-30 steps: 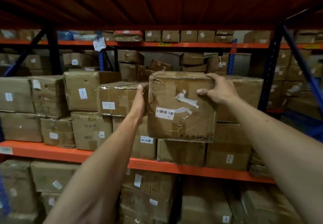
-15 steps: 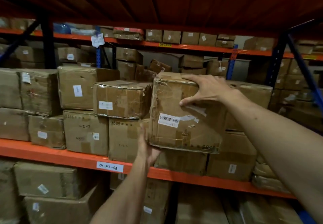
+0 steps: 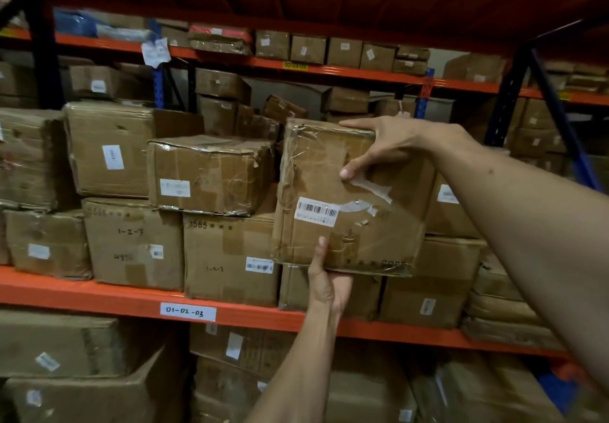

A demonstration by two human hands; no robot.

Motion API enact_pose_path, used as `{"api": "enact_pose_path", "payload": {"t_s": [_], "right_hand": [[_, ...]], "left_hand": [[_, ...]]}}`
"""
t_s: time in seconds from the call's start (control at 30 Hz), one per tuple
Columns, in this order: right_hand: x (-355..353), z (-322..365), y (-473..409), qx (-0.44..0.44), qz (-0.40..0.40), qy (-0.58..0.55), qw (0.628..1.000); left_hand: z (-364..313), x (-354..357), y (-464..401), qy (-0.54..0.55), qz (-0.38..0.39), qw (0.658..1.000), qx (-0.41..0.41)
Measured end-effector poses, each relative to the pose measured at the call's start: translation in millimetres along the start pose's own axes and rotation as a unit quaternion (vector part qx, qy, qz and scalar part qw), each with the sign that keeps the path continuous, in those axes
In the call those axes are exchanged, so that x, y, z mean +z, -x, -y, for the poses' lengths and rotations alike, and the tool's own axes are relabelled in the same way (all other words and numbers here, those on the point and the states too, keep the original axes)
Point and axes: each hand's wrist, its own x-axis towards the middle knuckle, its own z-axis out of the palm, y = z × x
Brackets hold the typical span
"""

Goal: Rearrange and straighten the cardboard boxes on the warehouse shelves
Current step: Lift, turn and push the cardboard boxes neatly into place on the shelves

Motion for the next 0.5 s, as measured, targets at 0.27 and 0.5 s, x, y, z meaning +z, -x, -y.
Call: {"api": "enact_pose_path", "payload": {"t_s": [0.27, 0.5], "right_hand": [[-1, 7, 20, -0.018, -0.001, -0.016, 1.0], [-6, 0, 72, -0.064, -0.095, -0.142, 0.983]], "left_hand": [[-7, 1, 18, 0.033, 0.064, 0.997, -0.016], [-61, 39, 46, -0.077, 0.071, 0.994, 0.001]]}}
